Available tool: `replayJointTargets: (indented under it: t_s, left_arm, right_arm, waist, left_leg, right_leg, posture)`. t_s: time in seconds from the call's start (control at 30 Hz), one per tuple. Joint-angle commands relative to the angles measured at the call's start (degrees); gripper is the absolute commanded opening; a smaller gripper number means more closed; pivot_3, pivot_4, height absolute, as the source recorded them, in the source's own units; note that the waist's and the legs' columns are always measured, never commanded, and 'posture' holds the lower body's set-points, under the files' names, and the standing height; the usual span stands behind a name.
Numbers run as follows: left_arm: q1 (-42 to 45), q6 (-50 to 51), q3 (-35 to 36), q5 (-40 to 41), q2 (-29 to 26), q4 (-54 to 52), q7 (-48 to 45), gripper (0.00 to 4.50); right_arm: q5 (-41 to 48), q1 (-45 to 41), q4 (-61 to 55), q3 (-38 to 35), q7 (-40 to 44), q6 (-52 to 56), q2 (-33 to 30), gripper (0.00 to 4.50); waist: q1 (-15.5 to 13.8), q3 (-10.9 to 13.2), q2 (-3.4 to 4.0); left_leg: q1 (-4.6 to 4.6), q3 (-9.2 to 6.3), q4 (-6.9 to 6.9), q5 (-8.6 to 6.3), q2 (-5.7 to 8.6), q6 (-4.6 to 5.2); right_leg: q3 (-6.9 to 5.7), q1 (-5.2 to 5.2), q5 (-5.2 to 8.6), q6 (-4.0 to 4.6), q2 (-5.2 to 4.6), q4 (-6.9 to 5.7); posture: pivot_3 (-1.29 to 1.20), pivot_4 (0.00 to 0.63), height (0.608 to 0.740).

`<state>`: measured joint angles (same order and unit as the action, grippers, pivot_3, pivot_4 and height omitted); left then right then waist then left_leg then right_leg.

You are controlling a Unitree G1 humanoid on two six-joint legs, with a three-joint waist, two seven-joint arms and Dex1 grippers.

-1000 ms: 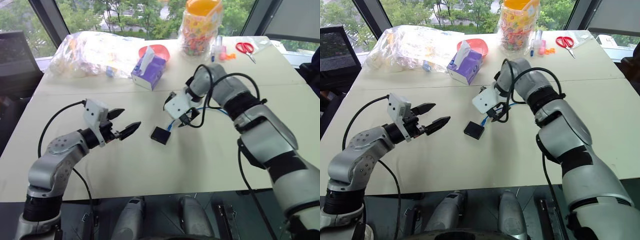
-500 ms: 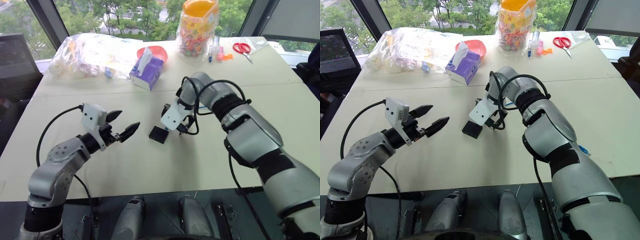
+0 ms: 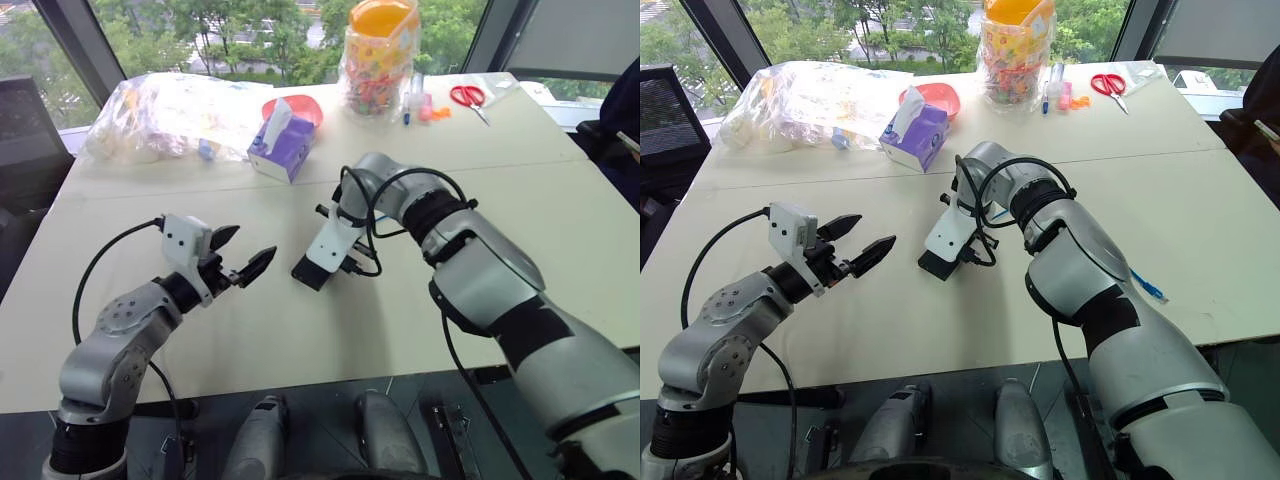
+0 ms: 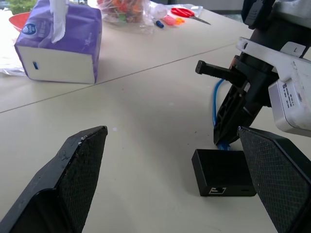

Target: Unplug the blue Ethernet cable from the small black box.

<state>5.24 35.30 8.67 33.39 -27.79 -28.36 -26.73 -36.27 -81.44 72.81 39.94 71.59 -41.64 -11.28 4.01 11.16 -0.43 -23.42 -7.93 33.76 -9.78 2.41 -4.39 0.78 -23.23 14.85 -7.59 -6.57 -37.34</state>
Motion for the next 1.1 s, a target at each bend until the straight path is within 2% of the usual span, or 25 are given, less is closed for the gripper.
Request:
replayJointTargets:
  t_s: [0.03,0.17,0.23,0.37,0.43,0.57,0.63,0.8,1.1]
  left_arm:
    - [-0.2,-0.9,1.3,0.5,0.4,-2.6,0.7,4.5]
    - [1.2,0.2,2.6,3.0,1.2,-2.3,1.3,4.5]
    - [3.4,1.1,3.6,4.9,1.6,-1.2,1.6,4.5]
    - [9.3,3.5,4.1,8.5,2.1,2.2,1.7,4.5]
    - [11.4,4.4,4.0,9.4,2.1,3.6,1.5,4.5]
    - [17.4,7.5,3.9,13.7,3.5,6.8,1.3,4.5]
    - [18.4,8.8,3.5,14.6,3.4,7.4,0.8,4.5]
    - [19.2,10.1,2.2,14.3,2.0,7.8,-1.0,4.5]
    - [19.3,7.9,1.0,11.2,0.7,8.2,-3.1,4.5]
  right_arm:
    - [4.5,-1.7,-2.2,-5.4,-3.4,0.1,-2.5,0.02]
    - [9.6,0.5,-6.4,-11.6,-9.6,-1.8,-5.9,0.02]
    - [10.5,3.4,-10.1,-14.4,-16.4,-1.9,-8.5,0.02]
    - [8.3,13.1,-23.0,-18.4,-31.5,-1.3,-13.3,0.02]
    - [7.9,17.2,-28.9,-19.8,-36.2,0.8,-14.0,0.02]
    - [-1.8,29.2,-45.1,-22.3,-55.3,8.5,-13.0,0.02]
    - [-4.4,33.3,-50.5,-22.1,-58.3,11.9,-12.2,0.02]
    - [-7.2,36.7,-56.9,-20.9,-60.4,16.9,-11.1,0.02]
    - [-8.3,38.5,-60.1,-18.7,-61.1,18.1,-11.7,0.02]
  waist:
    - [-0.1,0.0,-0.01]
    - [-0.2,0.0,-0.03]
    - [-0.4,0.0,-0.05]
    - [-1.4,0.0,-0.1]
    - [-1.5,0.0,-0.11]
    - [-1.6,0.0,-0.14]
    - [-1.5,0.0,-0.15]
    - [-1.5,0.0,-0.17]
    - [-1.5,0.0,-0.24]
  left_leg:
    - [0.0,0.0,0.0,0.0,0.0,0.0]
    - [-0.03,0.04,0.0,0.0,0.0,-0.01]
    - [-0.04,0.06,-0.01,0.0,0.0,-0.01]
    - [-0.04,0.12,0.05,0.0,-0.01,-0.01]
    - [-0.04,0.18,0.08,0.0,-0.01,0.0]
    - [-0.05,0.3,0.05,0.01,-0.03,0.0]
    - [-0.06,0.29,0.05,0.01,-0.03,0.0]
    - [-0.06,0.39,0.11,0.01,-0.03,0.0]
    - [-0.06,0.39,0.13,0.01,-0.04,0.01]
  right_leg:
    - [0.01,-0.01,0.0,0.01,0.0,0.0]
    - [0.03,0.01,-0.01,0.0,0.0,0.04]
    - [0.06,0.01,-0.01,-0.01,-0.01,0.08]
    - [0.08,0.05,0.0,0.01,-0.01,0.11]
    - [0.13,0.04,0.0,0.01,-0.02,0.11]
    - [0.25,-0.04,-0.03,-0.04,-0.02,0.09]
    - [0.25,-0.05,-0.07,-0.11,-0.01,0.1]
    - [0.32,-0.04,-0.05,-0.03,-0.01,0.12]
    - [0.31,0.02,-0.01,0.07,-0.02,0.19]
  posture:
    - [0.0,0.15,0.726]
    - [0.0,0.15,0.726]
    - [0.0,0.15,0.726]
    - [0.0,0.15,0.726]
    - [0.0,0.15,0.726]
    - [0.0,0.15,0.726]
    - [0.0,0.15,0.726]
    - [0.0,0.15,0.726]
    - [0.0,0.15,0.726]
